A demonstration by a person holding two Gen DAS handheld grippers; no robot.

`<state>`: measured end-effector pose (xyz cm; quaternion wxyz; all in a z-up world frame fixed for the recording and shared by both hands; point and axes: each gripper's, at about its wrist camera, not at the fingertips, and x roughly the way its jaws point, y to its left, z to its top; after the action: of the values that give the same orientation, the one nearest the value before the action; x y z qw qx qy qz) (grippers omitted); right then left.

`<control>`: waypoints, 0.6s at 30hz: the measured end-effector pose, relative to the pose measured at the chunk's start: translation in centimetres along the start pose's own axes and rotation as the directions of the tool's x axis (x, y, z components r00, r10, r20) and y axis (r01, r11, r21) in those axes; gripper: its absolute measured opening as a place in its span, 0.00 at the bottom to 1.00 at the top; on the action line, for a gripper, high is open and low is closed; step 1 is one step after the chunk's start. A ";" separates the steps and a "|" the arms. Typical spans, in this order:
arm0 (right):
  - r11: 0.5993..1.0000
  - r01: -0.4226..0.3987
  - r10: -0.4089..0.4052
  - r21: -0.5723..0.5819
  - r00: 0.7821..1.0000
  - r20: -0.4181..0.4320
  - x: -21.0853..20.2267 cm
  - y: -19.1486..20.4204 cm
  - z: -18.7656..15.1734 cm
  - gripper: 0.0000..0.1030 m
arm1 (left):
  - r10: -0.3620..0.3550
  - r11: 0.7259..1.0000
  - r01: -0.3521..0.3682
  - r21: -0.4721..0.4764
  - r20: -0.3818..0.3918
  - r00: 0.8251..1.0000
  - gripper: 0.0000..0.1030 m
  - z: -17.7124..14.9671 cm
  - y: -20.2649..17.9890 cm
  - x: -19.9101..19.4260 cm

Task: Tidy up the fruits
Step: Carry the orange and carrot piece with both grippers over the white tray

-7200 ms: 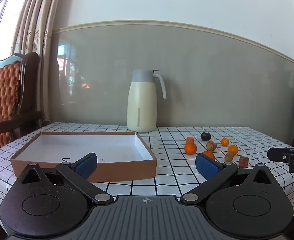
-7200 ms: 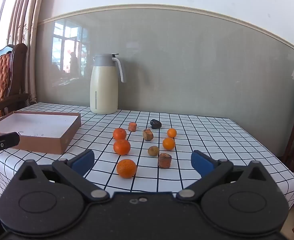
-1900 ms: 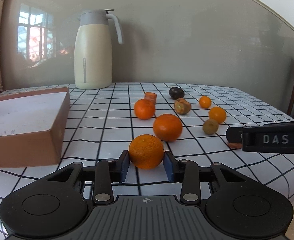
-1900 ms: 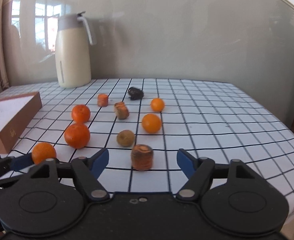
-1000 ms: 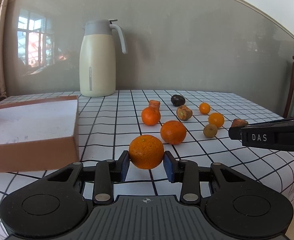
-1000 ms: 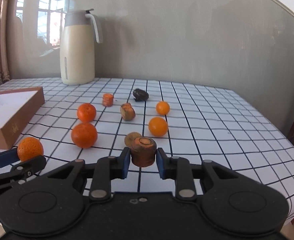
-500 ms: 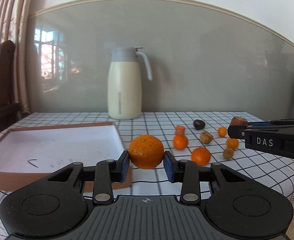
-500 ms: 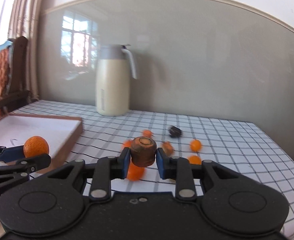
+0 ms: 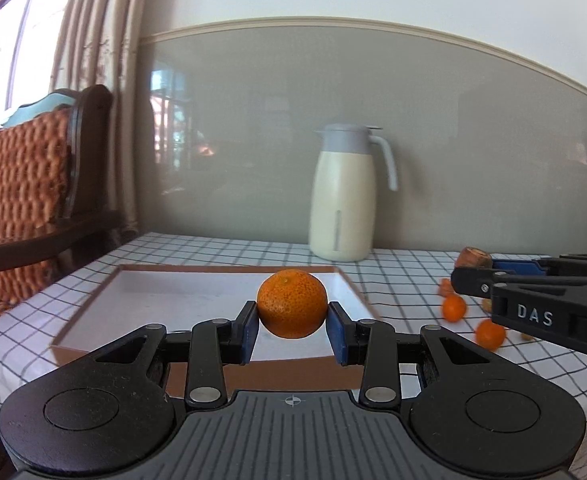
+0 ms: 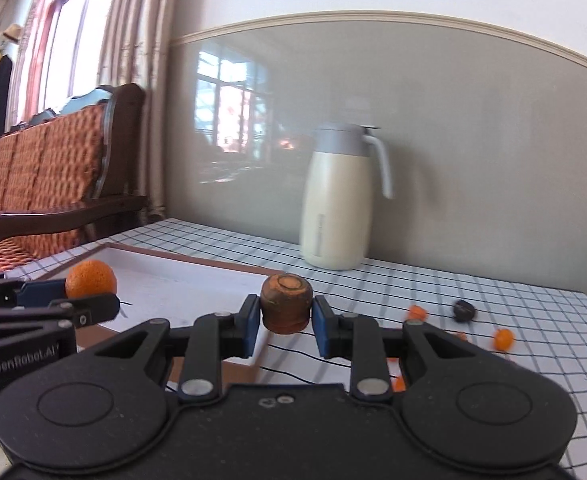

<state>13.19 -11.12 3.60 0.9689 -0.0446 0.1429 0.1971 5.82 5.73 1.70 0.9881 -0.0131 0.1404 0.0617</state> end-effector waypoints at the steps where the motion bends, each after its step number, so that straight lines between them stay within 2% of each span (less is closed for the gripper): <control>1: 1.000 -0.007 0.007 -0.006 1.000 0.001 0.2 0.4 0.1 0.19 | 0.011 1.000 -0.011 -0.007 0.001 1.000 0.36 0.1 0.7 0.0; 11: 0.996 -0.062 0.063 -0.061 0.998 0.014 3.4 3.2 1.9 0.19 | 0.148 0.988 -0.147 -0.046 0.009 0.989 0.36 0.3 7.6 0.9; 18: 0.998 -0.067 0.067 -0.013 0.998 -0.022 7.6 3.1 2.7 0.19 | 0.217 0.973 -0.218 -0.081 -0.013 0.976 0.36 0.8 11.3 4.0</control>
<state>19.34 -5.12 3.85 0.9598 -0.0484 0.1534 0.2300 8.43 17.46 1.24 0.9737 -0.0384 0.1403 0.1752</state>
